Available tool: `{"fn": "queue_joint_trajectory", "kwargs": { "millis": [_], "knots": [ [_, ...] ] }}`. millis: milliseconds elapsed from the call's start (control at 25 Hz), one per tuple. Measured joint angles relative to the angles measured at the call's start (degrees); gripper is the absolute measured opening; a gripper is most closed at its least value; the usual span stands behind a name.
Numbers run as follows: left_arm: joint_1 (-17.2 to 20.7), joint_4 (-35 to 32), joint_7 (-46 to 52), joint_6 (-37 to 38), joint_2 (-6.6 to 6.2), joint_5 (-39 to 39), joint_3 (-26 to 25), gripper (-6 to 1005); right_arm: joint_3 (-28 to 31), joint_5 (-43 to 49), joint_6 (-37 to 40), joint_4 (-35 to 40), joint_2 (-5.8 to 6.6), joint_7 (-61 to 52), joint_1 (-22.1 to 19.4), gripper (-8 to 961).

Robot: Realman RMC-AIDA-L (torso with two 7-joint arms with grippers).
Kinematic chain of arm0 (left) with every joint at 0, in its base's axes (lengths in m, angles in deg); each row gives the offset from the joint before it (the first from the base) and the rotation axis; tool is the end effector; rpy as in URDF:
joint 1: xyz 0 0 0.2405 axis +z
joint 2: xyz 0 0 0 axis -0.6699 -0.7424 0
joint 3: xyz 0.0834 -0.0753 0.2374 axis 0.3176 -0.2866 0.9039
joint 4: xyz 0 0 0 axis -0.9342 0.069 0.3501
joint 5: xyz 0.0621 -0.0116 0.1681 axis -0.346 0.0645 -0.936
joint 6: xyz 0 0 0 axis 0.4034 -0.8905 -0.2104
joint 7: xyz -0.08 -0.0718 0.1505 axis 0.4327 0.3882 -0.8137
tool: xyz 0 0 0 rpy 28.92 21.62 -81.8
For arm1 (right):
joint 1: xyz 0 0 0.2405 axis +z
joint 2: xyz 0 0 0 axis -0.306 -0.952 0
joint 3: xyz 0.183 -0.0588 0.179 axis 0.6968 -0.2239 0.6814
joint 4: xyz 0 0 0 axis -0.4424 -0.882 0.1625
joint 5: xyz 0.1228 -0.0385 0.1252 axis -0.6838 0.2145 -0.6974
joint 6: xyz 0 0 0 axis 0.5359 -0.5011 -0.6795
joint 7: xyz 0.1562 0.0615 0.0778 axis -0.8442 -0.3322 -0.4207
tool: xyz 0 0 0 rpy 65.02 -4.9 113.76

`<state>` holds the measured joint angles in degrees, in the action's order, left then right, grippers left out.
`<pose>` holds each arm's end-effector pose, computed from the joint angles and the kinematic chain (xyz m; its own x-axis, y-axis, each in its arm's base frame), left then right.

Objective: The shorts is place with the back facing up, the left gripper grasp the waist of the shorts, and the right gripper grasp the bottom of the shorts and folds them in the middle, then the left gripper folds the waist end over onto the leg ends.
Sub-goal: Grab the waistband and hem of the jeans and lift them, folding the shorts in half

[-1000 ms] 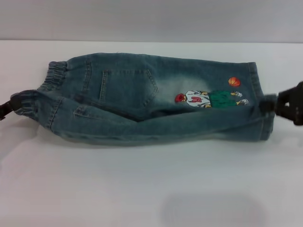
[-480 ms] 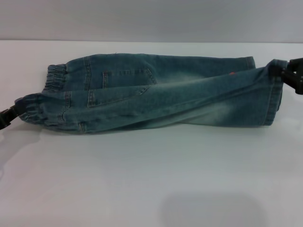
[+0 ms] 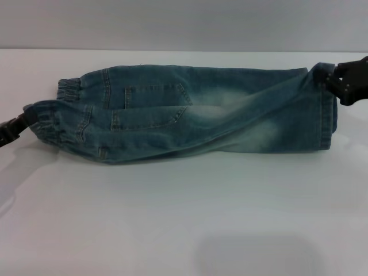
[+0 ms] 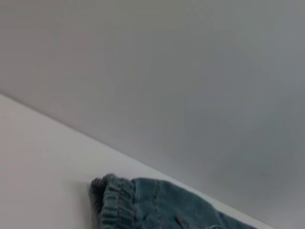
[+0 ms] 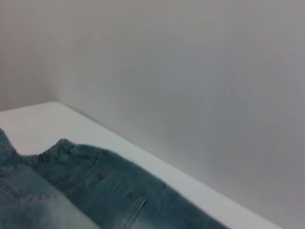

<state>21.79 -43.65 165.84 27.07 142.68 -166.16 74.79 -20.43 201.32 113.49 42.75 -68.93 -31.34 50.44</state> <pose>-0.3363 0.3214 0.0243 0.2426 0.4988 0.8321 0.9485 -0.3021 -0.0954 0.2589 0.3882 0.0241 0.8661 -0.2344 -0.4414 -0.4524 -0.7431 -0.4931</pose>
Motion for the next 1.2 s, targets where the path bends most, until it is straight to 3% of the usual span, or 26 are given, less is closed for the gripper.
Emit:
{"fn": "queue_joint_trajectory", "kwargs": {
  "millis": [440,920,1200],
  "knots": [
    [-2.2,1.0,-1.7,-0.4,0.13,1.9,0.0,43,0.1,-6.6,-5.9,-1.8,-1.38,2.6,-0.2,1],
    [-4.2,1.4,-1.6,-2.8,0.17,1.9,0.1,43,0.1,-10.5,-8.5,-2.7,-2.25,6.9,-0.8,1],
    [-5.9,2.3,-1.7,-5.0,0.16,1.9,0.0,43,-0.1,-13.4,-14.1,-5.7,-2.55,10.0,0.0,1]
  ]
}}
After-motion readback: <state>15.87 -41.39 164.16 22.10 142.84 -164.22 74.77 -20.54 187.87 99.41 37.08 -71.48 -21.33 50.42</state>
